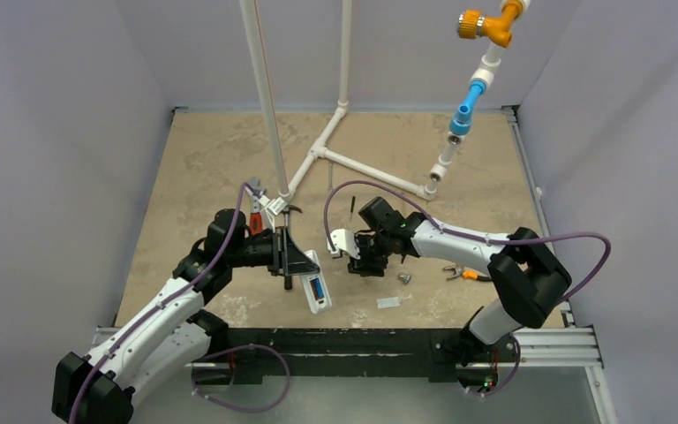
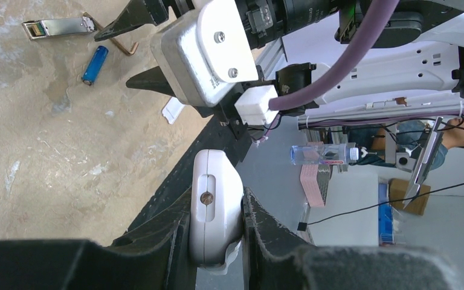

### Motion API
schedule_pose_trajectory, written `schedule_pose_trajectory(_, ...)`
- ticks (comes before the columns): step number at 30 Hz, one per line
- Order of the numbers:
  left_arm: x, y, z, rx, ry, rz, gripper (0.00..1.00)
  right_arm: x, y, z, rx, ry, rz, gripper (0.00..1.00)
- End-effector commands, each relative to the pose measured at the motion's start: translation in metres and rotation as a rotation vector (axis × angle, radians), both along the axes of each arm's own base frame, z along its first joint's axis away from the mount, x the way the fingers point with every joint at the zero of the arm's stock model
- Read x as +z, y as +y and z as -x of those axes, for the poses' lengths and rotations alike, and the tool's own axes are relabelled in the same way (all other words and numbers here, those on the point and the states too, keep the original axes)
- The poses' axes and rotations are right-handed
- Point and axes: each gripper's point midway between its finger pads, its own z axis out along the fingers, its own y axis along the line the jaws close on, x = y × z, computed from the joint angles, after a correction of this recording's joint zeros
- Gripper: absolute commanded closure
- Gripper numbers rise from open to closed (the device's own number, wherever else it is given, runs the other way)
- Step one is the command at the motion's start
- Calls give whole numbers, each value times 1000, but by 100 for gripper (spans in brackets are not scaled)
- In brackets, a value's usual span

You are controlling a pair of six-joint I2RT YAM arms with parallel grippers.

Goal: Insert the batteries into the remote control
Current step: Pick up the battery from the center of the board.

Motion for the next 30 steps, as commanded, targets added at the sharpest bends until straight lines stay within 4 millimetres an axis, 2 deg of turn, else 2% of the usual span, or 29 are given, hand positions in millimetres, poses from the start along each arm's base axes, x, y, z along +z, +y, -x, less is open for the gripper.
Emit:
schedule_pose_trajectory(1, 12, -1, -1, -16, -52, 31, 100, 6, 4, -8, 114, -89, 0, 51)
schedule_pose_trajectory(9, 11, 0, 0, -15, -54, 29, 100, -1, 9, -9, 138, -75, -2, 54)
schedule_pose_trajectory(17, 11, 0, 1, -12, -52, 28, 100, -12, 11, -11, 144, -50, 22, 63)
schedule_pose_trajectory(30, 11, 1, 2, -12, -55, 27, 100, -31, -9, 2, 153, 46, 147, 77)
